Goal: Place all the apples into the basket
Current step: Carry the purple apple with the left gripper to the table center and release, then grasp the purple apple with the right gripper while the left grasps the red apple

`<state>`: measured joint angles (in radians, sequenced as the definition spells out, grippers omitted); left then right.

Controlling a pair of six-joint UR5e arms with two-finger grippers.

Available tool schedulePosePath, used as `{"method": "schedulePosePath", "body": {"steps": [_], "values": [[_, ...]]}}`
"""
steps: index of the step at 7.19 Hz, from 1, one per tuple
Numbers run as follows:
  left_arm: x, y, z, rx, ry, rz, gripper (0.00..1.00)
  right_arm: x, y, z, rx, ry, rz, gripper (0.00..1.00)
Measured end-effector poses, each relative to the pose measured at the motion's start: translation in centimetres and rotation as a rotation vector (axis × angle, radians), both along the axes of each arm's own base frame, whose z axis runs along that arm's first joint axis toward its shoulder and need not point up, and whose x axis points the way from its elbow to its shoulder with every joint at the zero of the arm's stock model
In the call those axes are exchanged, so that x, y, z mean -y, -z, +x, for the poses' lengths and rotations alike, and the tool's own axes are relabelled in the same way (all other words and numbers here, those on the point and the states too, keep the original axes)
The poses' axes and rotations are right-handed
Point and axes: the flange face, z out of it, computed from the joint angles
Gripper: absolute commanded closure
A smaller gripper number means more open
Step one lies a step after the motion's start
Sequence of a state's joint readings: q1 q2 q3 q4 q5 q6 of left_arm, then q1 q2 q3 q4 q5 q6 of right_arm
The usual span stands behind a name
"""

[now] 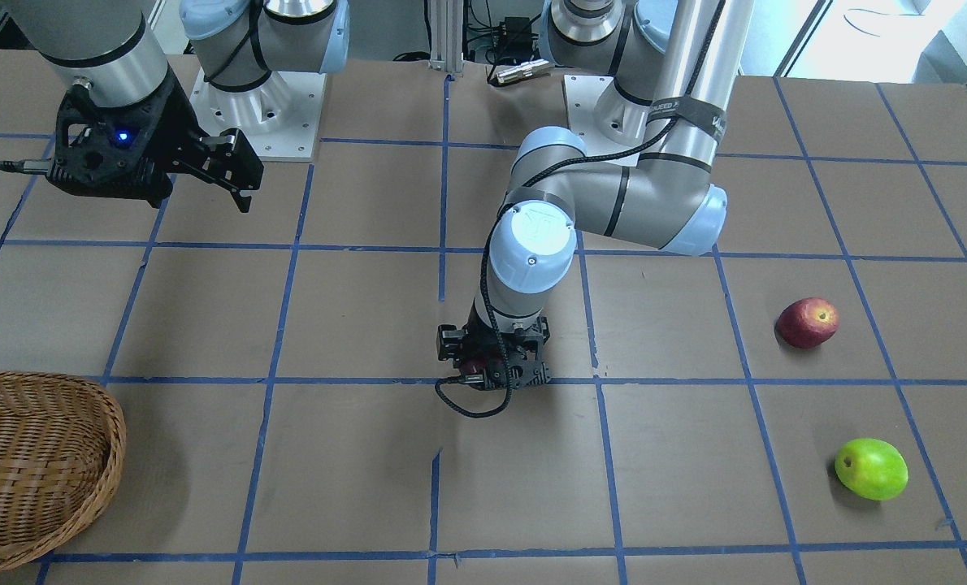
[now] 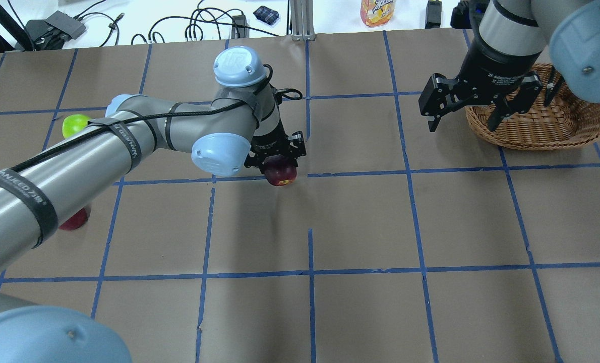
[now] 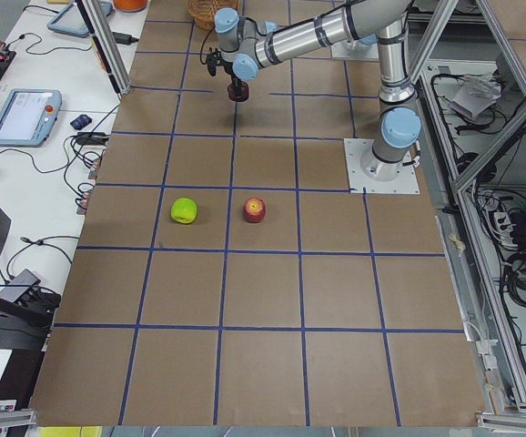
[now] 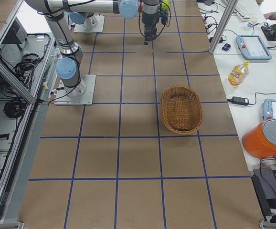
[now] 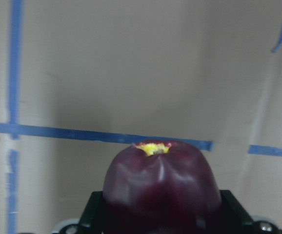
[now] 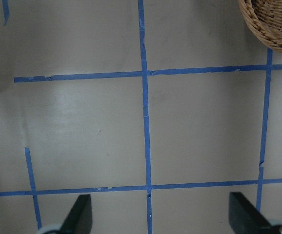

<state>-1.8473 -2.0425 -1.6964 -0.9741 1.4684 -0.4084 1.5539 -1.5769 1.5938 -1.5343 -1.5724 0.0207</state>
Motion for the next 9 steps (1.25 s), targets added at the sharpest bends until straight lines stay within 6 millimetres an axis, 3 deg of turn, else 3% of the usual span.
{"method": "schedulePosePath", "body": {"steps": [1, 2, 4, 6, 7, 9], "values": [[0.1, 1.2, -1.2, -0.007, 0.006, -0.017, 0.55, 0.0, 0.0, 0.0, 0.000, 0.000, 0.000, 0.00], [-0.2, 1.9, -2.0, -0.013, 0.013, -0.016, 0.01, 0.0, 0.0, 0.1, -0.001, -0.001, 0.002, 0.00], [-0.8, 1.1, -2.7, -0.027, 0.022, -0.009, 0.00, 0.1, 0.2, 0.1, 0.002, -0.004, 0.007, 0.00], [-0.3, -2.5, -0.9, -0.028, 0.024, -0.011, 0.00, 0.5, 0.9, 0.1, 0.008, -0.003, 0.016, 0.00], [0.6, -5.1, 1.8, -0.019, 0.056, -0.017, 0.00, 1.0, 1.7, 0.2, 0.011, -0.002, 0.031, 0.00], [1.9, -10.1, 12.0, 0.055, 0.168, 0.010, 0.00, 1.9, 3.3, 1.2, 0.032, -0.005, 0.060, 0.00]]}}
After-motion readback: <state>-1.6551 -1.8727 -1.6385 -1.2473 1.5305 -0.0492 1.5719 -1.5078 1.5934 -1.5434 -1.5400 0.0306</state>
